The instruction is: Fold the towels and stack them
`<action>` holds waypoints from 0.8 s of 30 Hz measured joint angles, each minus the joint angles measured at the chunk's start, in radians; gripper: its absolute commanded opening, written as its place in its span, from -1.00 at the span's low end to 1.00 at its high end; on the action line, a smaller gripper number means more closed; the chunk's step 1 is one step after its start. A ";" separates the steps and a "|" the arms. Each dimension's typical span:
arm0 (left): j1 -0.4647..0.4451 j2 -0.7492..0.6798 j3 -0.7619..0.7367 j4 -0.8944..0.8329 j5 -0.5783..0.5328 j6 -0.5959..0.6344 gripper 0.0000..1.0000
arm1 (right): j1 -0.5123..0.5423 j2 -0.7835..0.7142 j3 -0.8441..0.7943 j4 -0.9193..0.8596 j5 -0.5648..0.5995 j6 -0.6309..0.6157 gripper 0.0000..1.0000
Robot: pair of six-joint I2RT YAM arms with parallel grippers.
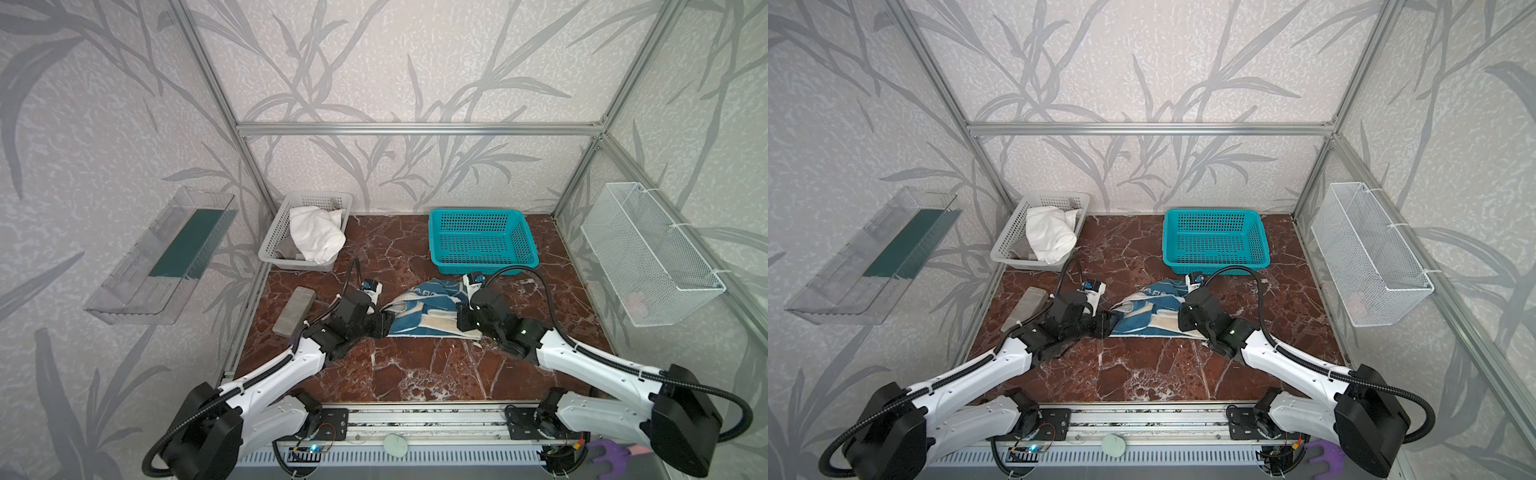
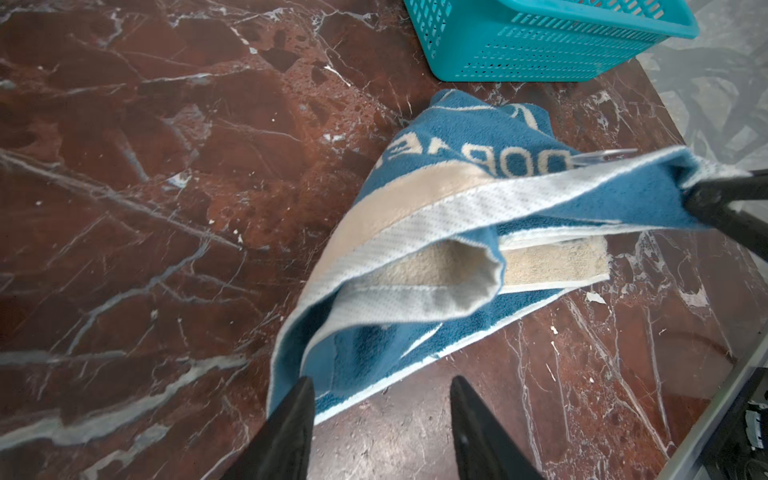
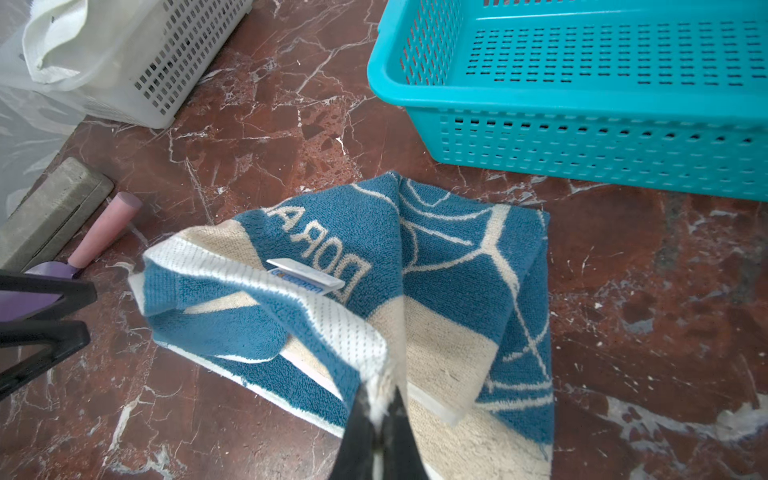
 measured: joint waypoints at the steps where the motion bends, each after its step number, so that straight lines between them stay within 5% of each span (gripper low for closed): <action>1: 0.000 -0.003 -0.018 0.010 0.001 -0.008 0.12 | 0.000 -0.011 0.000 -0.006 0.000 -0.003 -1.00; 8: 0.001 0.222 -0.047 0.187 0.081 -0.111 0.25 | -0.005 -0.106 0.000 -0.046 0.003 -0.022 -1.00; 10: 0.002 0.317 -0.014 0.229 0.112 -0.151 -0.16 | -0.008 -0.120 0.002 -0.062 0.003 -0.026 -1.00; 12: 0.008 0.390 0.026 0.277 0.142 -0.184 -0.84 | -0.018 -0.127 0.017 -0.092 0.000 -0.037 -1.00; 14: 0.018 0.417 0.052 0.317 0.167 -0.208 -1.00 | -0.035 -0.133 0.047 -0.125 -0.006 -0.053 -1.00; 18: 0.101 0.328 0.074 0.293 0.210 -0.224 -1.00 | -0.134 -0.162 0.141 -0.205 -0.048 -0.075 -1.00; 24: 0.269 -0.084 0.100 0.016 0.122 -0.180 -1.00 | -0.342 -0.239 0.260 -0.266 -0.153 -0.085 -1.00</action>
